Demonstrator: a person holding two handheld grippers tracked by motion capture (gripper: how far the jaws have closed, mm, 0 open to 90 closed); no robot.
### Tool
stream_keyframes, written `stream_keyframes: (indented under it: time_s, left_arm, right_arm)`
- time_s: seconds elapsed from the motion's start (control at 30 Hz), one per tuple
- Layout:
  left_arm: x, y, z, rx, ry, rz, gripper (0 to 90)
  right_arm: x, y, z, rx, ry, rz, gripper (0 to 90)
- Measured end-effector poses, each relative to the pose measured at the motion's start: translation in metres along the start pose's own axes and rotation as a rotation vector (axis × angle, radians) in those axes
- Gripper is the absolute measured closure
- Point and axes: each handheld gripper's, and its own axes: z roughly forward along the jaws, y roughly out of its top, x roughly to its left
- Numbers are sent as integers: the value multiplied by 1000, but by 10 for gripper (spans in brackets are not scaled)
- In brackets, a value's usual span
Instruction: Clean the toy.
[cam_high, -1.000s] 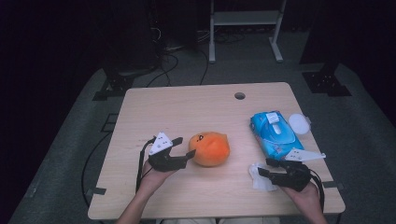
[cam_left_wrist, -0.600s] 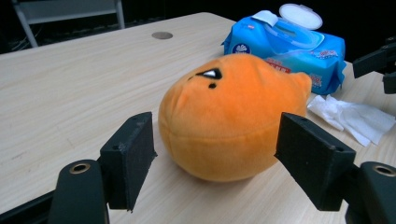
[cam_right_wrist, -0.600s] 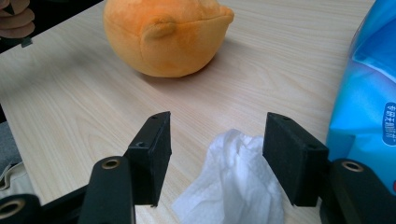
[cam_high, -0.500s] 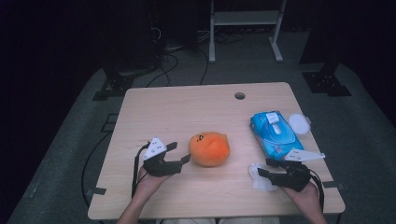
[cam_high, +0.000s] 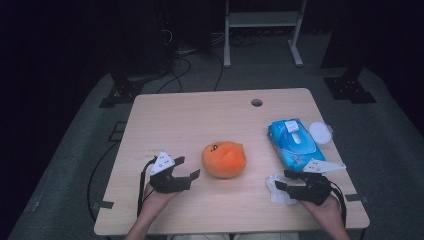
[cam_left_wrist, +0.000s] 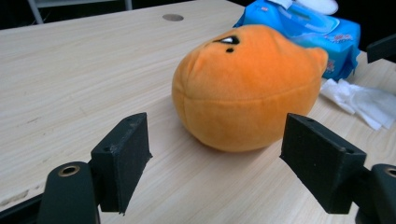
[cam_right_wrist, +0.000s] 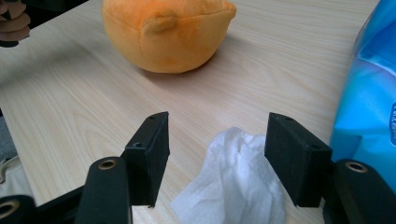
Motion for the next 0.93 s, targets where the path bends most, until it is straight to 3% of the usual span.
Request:
stream_keyframes:
  time_s: [0.43, 0.93]
  left_arm:
    - [-2, -12, -6, 26, 39, 13, 189]
    - [9, -18, -19, -11, 108, -45, 145]
  right_arm:
    - [2, 2, 6, 14, 9, -25, 375]
    - [8, 5, 18, 33, 37, -46, 365]
